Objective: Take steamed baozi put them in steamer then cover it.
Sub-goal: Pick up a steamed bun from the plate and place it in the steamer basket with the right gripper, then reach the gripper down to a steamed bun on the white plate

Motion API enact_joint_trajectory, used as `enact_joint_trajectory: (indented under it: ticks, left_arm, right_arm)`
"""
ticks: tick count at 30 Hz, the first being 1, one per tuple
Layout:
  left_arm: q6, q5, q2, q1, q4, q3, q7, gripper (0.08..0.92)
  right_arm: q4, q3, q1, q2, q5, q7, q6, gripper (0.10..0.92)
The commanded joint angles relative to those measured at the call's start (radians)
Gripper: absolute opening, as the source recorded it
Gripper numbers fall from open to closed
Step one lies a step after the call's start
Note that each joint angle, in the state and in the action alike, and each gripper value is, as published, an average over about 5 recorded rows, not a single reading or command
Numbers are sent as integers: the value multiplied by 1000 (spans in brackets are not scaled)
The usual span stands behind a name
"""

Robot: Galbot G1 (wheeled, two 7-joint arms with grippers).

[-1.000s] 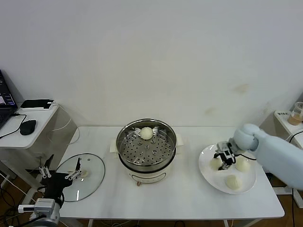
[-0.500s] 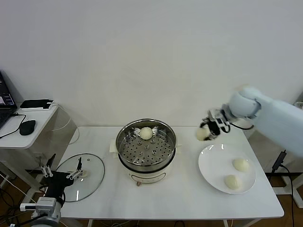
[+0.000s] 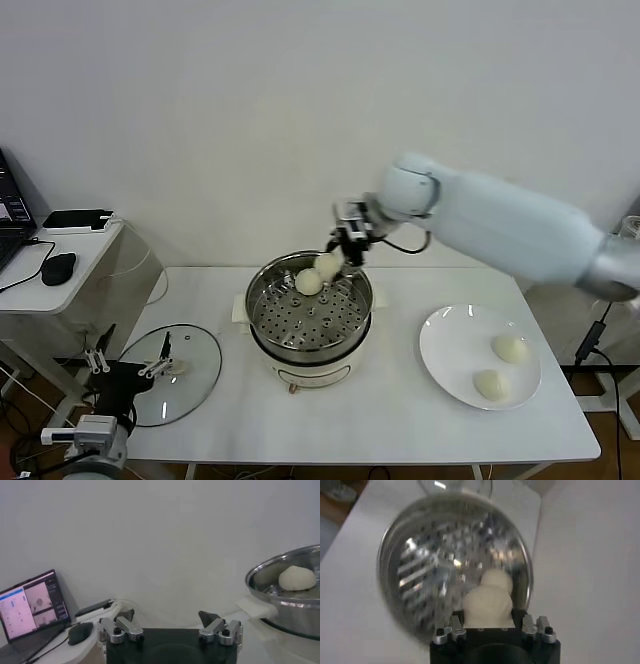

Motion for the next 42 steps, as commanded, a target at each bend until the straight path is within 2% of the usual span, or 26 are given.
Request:
enact_joint_trajectory:
  ticks: [1, 22, 25, 27, 30, 33, 37, 42]
  left_arm:
    - [0, -1, -2, 2, -2, -4, 1, 823]
    - [-3, -6, -16, -2, 0, -4, 2, 823]
    - [-3, -7, -16, -4, -1, -5, 2, 823]
    - [-3, -7, -17, -4, -4, -5, 2, 823]
    - [-3, -7, -18, -2, -8, -5, 2, 823]
    - [-2, -7, -19, -1, -9, -7, 2, 823]
    - [-2, -7, -18, -1, -14, -8, 2, 823]
    - [0, -7, -17, -1, -23, -7, 2, 823]
  right_arm:
    - [-207, -34, -60, 245, 42, 31, -50, 594]
    - [-268, -46, -113, 282, -50, 31, -67, 599]
    - [-255, -45, -107, 272, -58, 17, -62, 648]
    - [-236, -43, -93, 257, -57, 3, -57, 708]
    - [-195, -40, -53, 216, -55, -27, -41, 782]
    - [-140, -41, 5, 155, -61, -75, -8, 816]
    - [-28, -53, 90, 31, -75, -144, 35, 822]
    - [122, -81, 148, -197, -124, -201, 85, 823]
